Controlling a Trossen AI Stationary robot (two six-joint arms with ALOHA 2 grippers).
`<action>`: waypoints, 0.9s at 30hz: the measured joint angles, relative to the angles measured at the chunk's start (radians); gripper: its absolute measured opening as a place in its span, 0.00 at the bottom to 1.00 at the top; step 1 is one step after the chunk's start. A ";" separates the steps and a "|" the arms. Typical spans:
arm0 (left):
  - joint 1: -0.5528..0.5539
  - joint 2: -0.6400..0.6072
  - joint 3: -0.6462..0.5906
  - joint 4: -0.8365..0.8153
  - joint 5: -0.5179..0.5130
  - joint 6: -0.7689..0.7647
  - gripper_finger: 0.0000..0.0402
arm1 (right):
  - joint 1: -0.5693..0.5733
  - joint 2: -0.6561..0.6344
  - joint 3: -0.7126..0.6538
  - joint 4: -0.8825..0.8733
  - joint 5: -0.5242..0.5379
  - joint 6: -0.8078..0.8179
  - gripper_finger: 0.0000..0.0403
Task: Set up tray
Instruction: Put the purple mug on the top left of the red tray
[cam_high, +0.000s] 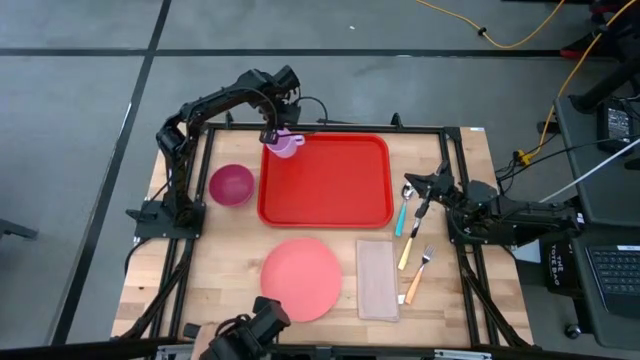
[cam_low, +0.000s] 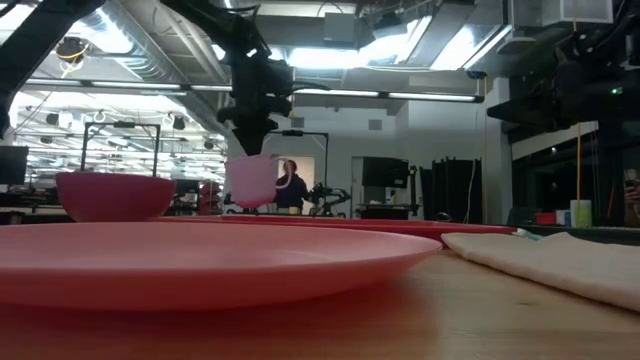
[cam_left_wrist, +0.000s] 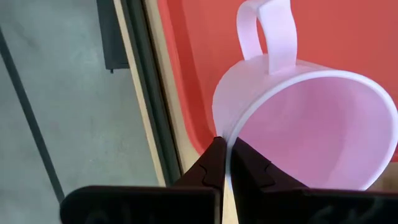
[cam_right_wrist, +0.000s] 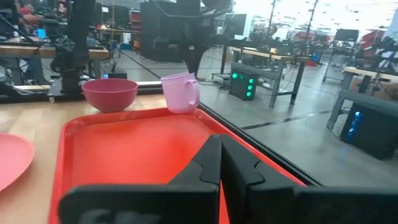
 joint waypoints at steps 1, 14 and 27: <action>0.003 0.001 0.000 0.004 0.001 0.003 0.01 | 0.000 0.000 0.000 0.000 0.005 0.000 0.01; 0.007 0.001 0.060 0.037 0.021 0.006 0.01 | 0.000 0.000 0.000 0.000 0.006 -0.001 0.01; 0.009 0.081 0.063 -0.013 0.038 -0.034 0.01 | 0.000 0.000 0.000 0.000 0.004 -0.001 0.01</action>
